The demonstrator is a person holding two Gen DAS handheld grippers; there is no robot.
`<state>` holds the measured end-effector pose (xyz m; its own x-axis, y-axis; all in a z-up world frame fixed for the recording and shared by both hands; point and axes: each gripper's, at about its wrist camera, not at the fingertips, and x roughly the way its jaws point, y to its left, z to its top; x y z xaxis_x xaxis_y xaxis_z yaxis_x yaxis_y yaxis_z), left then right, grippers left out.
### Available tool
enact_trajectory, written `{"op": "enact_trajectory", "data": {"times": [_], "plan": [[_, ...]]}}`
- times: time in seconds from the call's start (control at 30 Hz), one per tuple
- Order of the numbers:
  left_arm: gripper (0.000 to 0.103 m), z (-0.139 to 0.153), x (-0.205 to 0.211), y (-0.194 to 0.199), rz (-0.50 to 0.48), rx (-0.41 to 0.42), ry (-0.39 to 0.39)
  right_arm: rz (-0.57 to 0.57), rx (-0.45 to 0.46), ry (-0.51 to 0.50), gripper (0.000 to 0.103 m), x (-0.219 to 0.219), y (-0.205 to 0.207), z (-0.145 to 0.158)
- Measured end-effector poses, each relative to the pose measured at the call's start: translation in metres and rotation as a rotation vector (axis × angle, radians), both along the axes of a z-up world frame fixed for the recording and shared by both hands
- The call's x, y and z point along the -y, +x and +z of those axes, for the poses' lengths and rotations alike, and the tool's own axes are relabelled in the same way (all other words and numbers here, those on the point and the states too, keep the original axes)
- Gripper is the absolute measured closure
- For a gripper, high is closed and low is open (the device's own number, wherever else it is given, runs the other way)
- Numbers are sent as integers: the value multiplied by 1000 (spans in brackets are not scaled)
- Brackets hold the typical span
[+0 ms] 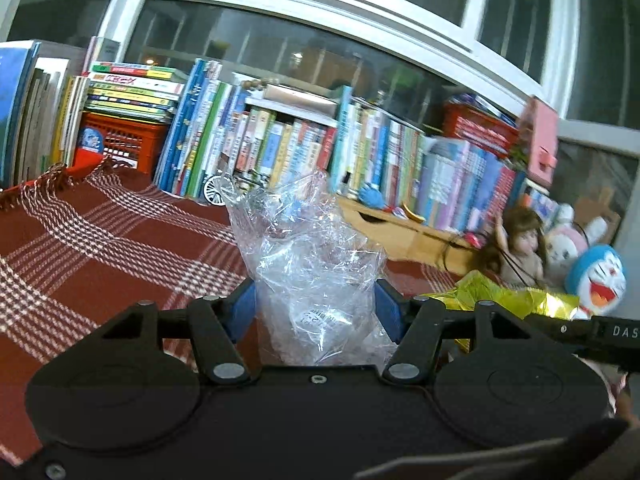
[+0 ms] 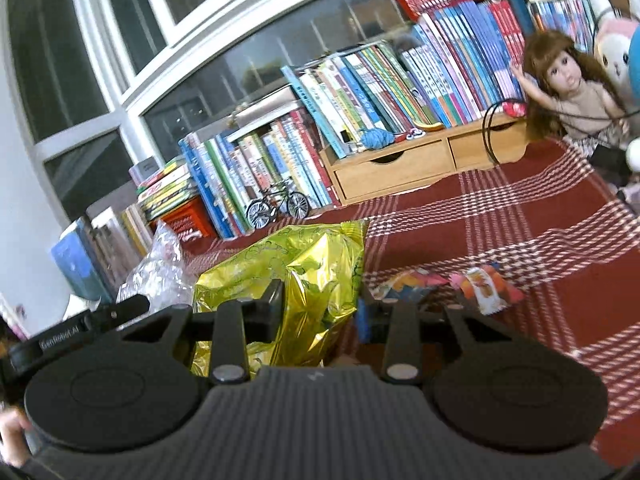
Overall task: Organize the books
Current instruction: 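Carry the clear wrapper and gold foil down below the tablecloth edge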
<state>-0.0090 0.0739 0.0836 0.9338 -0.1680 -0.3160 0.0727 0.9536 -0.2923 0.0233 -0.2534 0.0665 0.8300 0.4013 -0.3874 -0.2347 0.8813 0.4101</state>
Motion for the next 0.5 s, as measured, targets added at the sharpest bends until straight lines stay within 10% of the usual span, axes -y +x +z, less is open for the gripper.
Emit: {"op": "enact_trajectory", "data": {"times": [0.5], "plan": [[43, -28, 6, -121, -140, -67, 141, 180, 16, -200, 62, -3, -111, -19]]}}
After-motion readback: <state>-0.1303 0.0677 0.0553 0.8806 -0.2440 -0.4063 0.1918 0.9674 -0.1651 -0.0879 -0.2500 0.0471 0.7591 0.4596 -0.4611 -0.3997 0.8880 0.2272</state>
